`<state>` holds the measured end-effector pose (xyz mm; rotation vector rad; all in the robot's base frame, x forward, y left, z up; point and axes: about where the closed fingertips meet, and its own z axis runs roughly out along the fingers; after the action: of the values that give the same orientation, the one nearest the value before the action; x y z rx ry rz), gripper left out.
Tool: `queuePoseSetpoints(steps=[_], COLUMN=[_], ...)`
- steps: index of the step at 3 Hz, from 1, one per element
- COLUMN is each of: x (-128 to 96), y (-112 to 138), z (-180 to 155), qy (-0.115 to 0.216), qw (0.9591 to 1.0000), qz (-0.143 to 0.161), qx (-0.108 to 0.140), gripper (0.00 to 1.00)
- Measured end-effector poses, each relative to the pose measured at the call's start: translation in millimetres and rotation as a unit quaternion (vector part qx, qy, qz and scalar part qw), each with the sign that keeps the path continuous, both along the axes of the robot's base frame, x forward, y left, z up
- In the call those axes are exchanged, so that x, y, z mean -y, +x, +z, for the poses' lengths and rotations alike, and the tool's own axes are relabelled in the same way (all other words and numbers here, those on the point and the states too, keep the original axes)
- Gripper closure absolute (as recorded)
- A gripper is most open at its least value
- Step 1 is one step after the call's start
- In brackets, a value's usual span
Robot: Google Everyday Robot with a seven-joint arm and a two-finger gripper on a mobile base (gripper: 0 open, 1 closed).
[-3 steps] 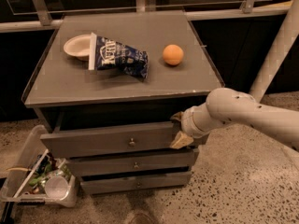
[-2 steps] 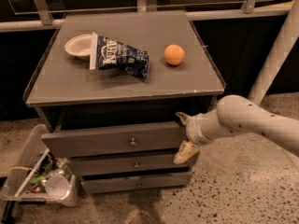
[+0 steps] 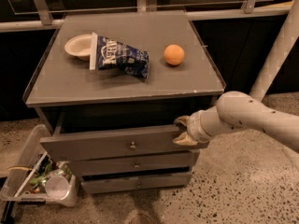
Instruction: Open top drawer
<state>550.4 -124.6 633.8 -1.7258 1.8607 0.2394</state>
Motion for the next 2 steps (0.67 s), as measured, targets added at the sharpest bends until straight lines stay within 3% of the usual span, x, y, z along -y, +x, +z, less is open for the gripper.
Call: queuePoseSetpoints(steps=[1, 2], x=[0.2, 0.2], y=[1.1, 1.0], z=[6.9, 10.8], qy=[0.000, 0.000], qw=[1.0000, 1.0000], qz=[0.000, 0.000], qx=[0.000, 0.000], gripper=[0.84, 1.00])
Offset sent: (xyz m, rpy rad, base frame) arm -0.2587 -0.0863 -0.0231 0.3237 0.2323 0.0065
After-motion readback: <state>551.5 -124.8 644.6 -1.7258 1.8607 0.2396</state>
